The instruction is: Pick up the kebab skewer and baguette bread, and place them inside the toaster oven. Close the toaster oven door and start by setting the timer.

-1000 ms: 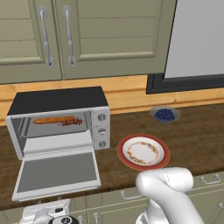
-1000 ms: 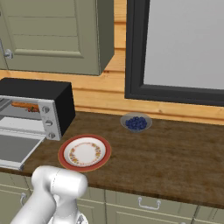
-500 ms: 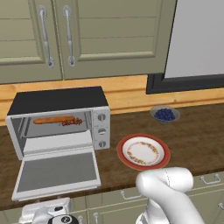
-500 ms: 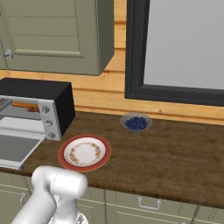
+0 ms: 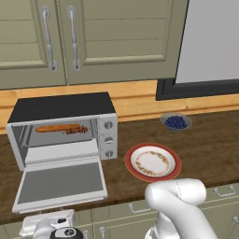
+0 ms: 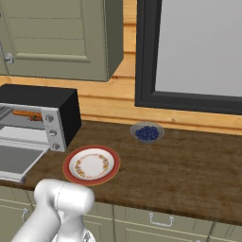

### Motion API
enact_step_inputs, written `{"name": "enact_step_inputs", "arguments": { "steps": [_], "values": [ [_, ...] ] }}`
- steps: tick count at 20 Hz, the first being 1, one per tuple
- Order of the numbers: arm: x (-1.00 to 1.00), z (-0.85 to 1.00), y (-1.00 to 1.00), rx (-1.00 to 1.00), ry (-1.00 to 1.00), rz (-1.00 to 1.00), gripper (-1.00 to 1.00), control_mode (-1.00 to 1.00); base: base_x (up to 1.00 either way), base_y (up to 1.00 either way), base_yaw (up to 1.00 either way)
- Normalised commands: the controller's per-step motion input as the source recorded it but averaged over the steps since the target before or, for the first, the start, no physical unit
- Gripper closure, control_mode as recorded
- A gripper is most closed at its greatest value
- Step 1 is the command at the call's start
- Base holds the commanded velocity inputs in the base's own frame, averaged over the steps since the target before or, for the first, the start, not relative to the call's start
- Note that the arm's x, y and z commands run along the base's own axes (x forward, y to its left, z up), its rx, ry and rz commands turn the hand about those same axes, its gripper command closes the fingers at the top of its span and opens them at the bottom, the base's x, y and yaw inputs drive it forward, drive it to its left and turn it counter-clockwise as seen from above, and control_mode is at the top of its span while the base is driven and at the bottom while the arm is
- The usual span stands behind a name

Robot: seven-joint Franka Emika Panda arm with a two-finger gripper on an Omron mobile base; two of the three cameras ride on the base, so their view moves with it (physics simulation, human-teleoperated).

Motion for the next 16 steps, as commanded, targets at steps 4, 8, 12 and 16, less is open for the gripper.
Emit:
{"name": "enact_step_inputs", "arguments": {
  "steps": [4,8,12,16],
  "values": [
    [0.31,0.25,0.00,0.00,-0.02,0.00,-1.00,-1.00,0.00,0.00,0.00],
    [0.28,0.30,0.00,0.00,-0.03,0.00,-1.00,-1.00,0.00,0.00,0.00],
    [0.27,0.38,0.00,0.02,-0.02,0.00,-1.00,-1.00,0.00,0.00,0.00],
    [0.33,0.42,0.00,0.02,-0.01,0.00,-1.00,-1.00,0.00,0.00,0.00]
  ]
}}
